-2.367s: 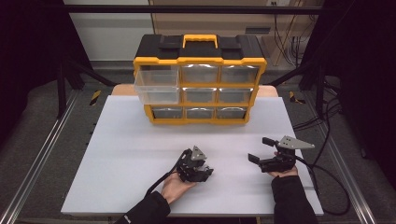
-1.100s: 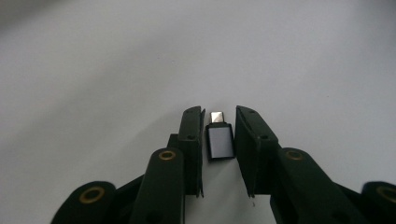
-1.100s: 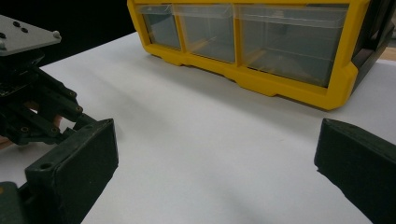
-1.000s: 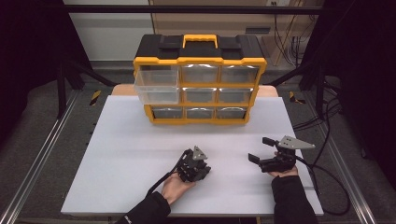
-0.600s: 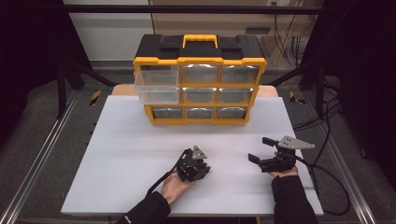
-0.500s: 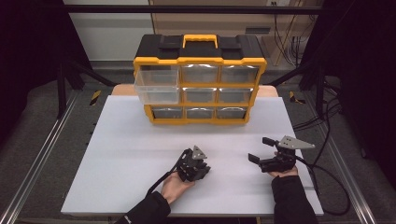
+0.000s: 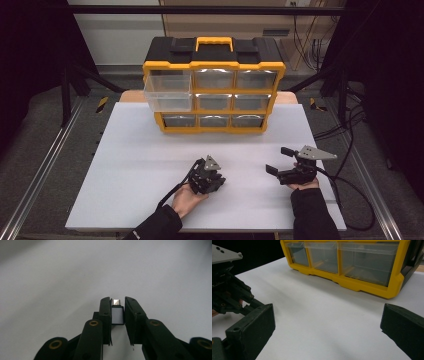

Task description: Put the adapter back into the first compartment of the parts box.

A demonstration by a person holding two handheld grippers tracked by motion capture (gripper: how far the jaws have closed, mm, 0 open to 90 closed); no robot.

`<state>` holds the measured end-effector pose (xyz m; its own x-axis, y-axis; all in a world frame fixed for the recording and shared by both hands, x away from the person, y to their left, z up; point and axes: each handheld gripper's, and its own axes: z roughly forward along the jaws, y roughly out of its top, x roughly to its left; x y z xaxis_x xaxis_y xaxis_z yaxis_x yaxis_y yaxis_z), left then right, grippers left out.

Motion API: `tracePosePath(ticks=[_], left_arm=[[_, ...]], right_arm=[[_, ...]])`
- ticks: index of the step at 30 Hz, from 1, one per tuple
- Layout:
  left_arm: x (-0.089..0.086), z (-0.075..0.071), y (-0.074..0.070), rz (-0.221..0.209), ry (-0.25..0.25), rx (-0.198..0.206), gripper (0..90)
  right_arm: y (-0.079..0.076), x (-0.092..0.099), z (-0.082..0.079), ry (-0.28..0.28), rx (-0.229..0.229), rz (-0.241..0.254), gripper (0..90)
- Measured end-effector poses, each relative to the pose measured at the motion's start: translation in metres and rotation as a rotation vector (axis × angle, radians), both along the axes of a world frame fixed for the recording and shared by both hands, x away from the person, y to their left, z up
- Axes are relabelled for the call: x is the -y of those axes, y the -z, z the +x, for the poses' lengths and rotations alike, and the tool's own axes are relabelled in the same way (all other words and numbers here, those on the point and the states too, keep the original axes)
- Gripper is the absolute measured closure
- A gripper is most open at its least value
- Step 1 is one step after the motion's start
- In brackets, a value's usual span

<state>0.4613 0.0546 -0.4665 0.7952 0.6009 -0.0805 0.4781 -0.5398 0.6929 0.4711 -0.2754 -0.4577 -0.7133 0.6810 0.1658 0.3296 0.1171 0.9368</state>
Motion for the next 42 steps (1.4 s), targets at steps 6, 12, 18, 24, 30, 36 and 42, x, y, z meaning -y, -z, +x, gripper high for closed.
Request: tracePosePath(ticks=[6,12,18,24,30,36,42], left_arm=[[-0.003,0.0,-0.005,-0.014,0.002,0.006,75.6],[-0.005,0.001,-0.007,-0.019,0.004,0.011,75.6],[-0.008,0.001,-0.012,-0.02,0.006,0.02,75.6],[-0.011,0.001,-0.016,-0.023,0.008,0.021,75.6],[-0.015,0.002,-0.021,-0.028,0.01,0.029,75.6],[-0.019,0.003,-0.025,-0.035,0.01,0.031,75.6],[-0.024,0.004,-0.03,-0.046,0.007,0.033,75.6]], right_arm=[[0.0,0.0,0.0,-0.001,-0.001,0.001,0.4],[0.0,0.0,0.0,-0.001,-0.003,0.0,0.4],[0.0,0.0,0.0,-0.001,-0.003,0.0,0.4],[0.0,0.0,0.0,-0.001,-0.002,0.002,0.4],[0.0,0.0,0.0,-0.002,-0.004,0.001,0.4],[0.0,0.0,0.0,0.0,-0.003,0.004,0.4],[0.0,0.0,0.0,-0.002,-0.005,0.004,0.4]])
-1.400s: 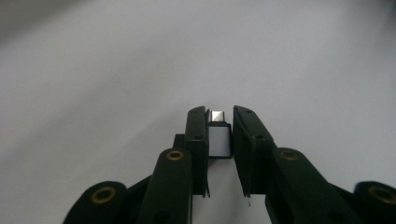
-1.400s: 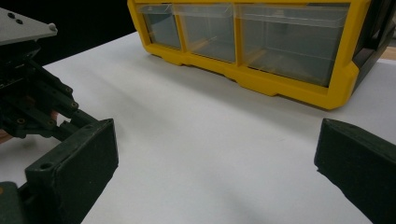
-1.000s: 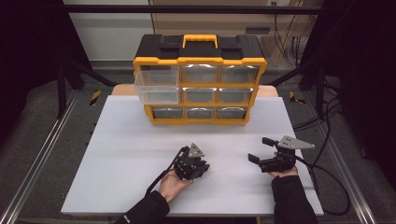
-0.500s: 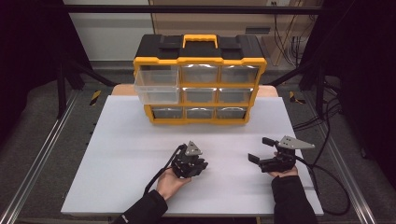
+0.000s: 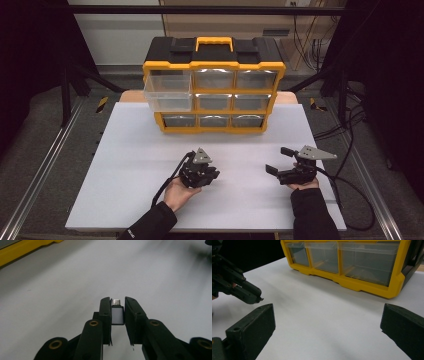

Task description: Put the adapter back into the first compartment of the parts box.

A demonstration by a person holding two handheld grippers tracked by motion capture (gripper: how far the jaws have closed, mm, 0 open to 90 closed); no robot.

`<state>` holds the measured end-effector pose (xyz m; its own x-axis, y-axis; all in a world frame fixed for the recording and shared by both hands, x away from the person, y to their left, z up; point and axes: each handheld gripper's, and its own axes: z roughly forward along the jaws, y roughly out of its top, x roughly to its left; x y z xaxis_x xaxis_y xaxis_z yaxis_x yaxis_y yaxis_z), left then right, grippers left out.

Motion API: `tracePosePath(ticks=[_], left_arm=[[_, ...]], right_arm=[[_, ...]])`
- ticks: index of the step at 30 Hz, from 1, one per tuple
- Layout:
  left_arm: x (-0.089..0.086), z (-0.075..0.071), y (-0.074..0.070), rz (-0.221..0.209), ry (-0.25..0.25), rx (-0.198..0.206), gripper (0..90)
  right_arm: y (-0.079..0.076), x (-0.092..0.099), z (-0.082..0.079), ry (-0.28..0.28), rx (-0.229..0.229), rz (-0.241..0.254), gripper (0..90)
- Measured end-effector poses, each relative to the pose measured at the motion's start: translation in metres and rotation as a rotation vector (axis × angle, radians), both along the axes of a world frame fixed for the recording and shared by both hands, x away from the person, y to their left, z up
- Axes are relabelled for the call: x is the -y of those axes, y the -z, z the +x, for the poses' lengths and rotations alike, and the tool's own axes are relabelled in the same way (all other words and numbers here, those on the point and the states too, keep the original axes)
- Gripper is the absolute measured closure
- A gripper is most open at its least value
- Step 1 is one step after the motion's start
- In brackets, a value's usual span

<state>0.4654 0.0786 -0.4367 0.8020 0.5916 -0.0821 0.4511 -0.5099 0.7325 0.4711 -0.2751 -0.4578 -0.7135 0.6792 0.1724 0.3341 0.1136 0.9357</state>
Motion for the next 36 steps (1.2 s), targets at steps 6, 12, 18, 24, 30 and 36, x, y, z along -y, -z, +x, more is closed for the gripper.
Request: tracePosePath(ticks=[6,12,18,24,30,36], left_arm=[[-0.005,0.001,-0.005,-0.008,-0.002,0.005,75.6],[-0.01,0.002,-0.01,-0.019,-0.01,0.011,75.6],[-0.016,0.003,-0.015,-0.024,-0.018,0.018,75.6],[-0.021,0.004,-0.021,-0.025,-0.027,0.028,75.6],[-0.027,0.006,-0.025,-0.027,-0.039,0.034,75.6],[-0.032,0.007,-0.03,-0.028,-0.048,0.042,75.6]], right_arm=[[0.0,0.0,0.0,0.0,0.001,0.0,0.4],[0.0,0.0,0.0,0.001,0.001,0.0,0.4],[0.0,0.0,0.0,0.001,0.002,0.001,0.4],[0.0,0.0,0.0,0.001,0.003,0.002,0.4],[0.0,0.0,0.0,0.001,0.003,0.001,0.4],[-0.001,0.001,0.0,0.002,0.003,0.003,0.4]])
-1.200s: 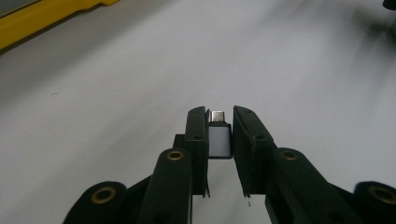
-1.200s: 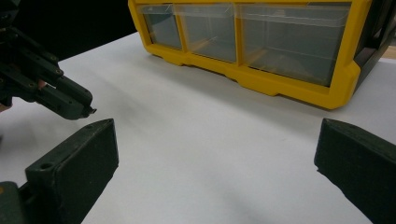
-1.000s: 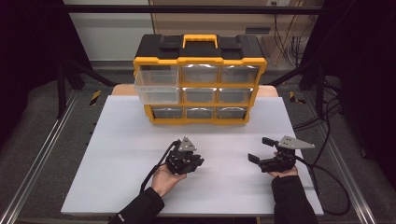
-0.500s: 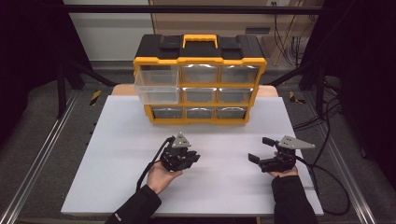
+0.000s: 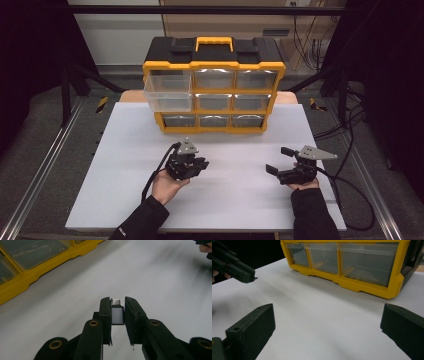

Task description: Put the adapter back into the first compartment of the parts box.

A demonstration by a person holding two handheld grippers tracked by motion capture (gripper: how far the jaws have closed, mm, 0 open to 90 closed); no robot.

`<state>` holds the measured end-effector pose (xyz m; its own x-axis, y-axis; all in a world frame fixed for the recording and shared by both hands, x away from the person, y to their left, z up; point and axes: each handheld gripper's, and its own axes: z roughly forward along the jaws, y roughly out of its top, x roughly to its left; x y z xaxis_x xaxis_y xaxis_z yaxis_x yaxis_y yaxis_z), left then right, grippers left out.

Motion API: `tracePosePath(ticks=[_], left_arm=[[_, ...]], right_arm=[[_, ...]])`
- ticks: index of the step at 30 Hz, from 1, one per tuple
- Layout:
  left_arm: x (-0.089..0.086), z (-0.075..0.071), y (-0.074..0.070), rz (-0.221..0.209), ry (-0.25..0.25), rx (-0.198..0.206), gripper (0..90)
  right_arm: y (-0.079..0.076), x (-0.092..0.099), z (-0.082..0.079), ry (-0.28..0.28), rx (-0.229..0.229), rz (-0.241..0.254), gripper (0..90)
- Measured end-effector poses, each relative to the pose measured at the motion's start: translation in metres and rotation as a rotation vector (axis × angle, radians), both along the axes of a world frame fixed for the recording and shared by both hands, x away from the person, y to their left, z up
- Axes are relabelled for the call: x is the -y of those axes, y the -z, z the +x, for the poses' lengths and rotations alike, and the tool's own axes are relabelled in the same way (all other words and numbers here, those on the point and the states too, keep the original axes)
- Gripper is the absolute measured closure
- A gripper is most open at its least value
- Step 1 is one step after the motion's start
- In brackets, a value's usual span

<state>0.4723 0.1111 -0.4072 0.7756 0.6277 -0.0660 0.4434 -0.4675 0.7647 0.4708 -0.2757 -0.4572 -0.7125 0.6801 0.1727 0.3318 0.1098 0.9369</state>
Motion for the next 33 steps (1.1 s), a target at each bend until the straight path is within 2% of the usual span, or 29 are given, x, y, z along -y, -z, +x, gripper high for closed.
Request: tracePosePath(ticks=[11,33], left_arm=[[-0.012,0.002,-0.009,-0.005,-0.024,0.016,75.7],[-0.036,0.004,-0.028,-0.047,-0.06,0.033,75.7]], right_arm=[[0.0,0.0,0.0,-0.001,0.001,0.001,0.4],[0.0,0.0,0.0,0.0,0.0,0.001,0.4]])
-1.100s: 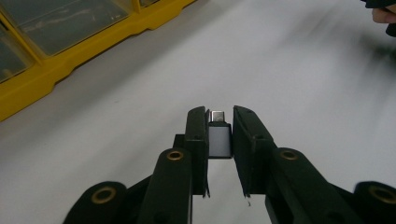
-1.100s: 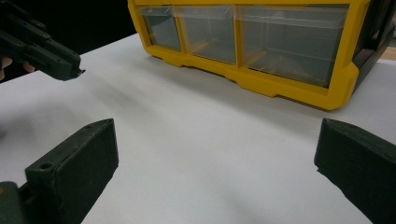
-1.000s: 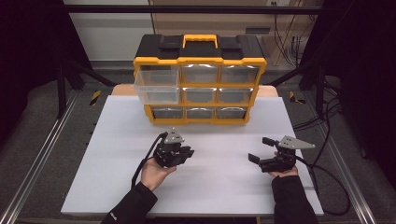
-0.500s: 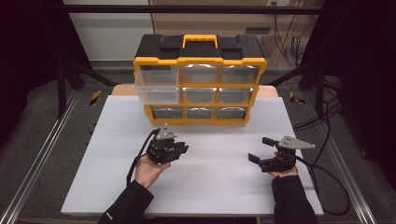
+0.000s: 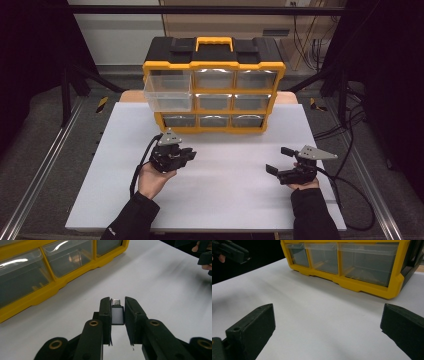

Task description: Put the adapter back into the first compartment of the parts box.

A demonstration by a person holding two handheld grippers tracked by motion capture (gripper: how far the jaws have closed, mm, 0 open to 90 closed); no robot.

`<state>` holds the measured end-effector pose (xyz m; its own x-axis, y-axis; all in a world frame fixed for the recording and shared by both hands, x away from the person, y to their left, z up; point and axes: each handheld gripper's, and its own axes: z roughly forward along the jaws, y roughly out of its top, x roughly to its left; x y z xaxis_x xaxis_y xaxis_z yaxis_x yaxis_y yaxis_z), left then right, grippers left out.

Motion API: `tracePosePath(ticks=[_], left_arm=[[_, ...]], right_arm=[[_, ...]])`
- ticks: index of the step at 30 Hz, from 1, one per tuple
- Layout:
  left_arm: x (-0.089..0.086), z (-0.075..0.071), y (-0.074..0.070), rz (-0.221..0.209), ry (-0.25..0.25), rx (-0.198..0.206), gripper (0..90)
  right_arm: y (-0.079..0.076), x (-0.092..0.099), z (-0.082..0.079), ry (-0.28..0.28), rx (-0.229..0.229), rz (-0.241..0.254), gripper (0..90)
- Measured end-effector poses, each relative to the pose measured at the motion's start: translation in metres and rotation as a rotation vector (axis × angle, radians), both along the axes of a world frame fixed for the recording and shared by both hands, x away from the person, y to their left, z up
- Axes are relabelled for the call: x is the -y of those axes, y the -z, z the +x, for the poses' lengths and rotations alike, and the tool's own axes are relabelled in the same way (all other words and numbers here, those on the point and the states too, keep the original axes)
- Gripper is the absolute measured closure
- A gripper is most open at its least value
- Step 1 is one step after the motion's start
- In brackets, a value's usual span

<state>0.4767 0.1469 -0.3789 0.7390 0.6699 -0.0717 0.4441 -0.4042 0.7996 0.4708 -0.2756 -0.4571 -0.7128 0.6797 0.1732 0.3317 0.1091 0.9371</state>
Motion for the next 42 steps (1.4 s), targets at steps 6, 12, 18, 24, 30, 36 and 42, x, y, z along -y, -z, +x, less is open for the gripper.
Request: tracePosePath(ticks=[6,12,18,24,30,36,42], left_arm=[[-0.006,0.0,-0.006,-0.005,-0.009,0.006,75.7],[-0.013,0.0,-0.012,-0.015,-0.016,0.012,75.7],[-0.018,-0.001,-0.017,-0.019,-0.024,0.021,75.7],[-0.023,-0.002,-0.022,-0.024,-0.029,0.032,75.7],[-0.028,-0.004,-0.028,-0.028,-0.033,0.042,75.7],[-0.032,-0.005,-0.032,-0.036,-0.04,0.046,75.7],[-0.034,-0.006,-0.034,-0.036,-0.04,0.048,75.7]], right_arm=[[0.0,0.0,0.0,0.0,0.0,-0.001,0.4],[0.0,0.0,0.0,0.0,0.0,-0.001,0.4],[0.0,0.0,0.0,0.001,0.001,-0.001,0.4],[0.0,0.0,0.0,0.0,0.002,-0.005,0.4],[0.0,0.0,0.0,0.001,0.001,-0.003,0.3],[0.0,0.001,0.0,0.002,0.001,-0.003,0.4],[0.0,0.0,0.0,0.001,0.0,-0.004,0.4]])
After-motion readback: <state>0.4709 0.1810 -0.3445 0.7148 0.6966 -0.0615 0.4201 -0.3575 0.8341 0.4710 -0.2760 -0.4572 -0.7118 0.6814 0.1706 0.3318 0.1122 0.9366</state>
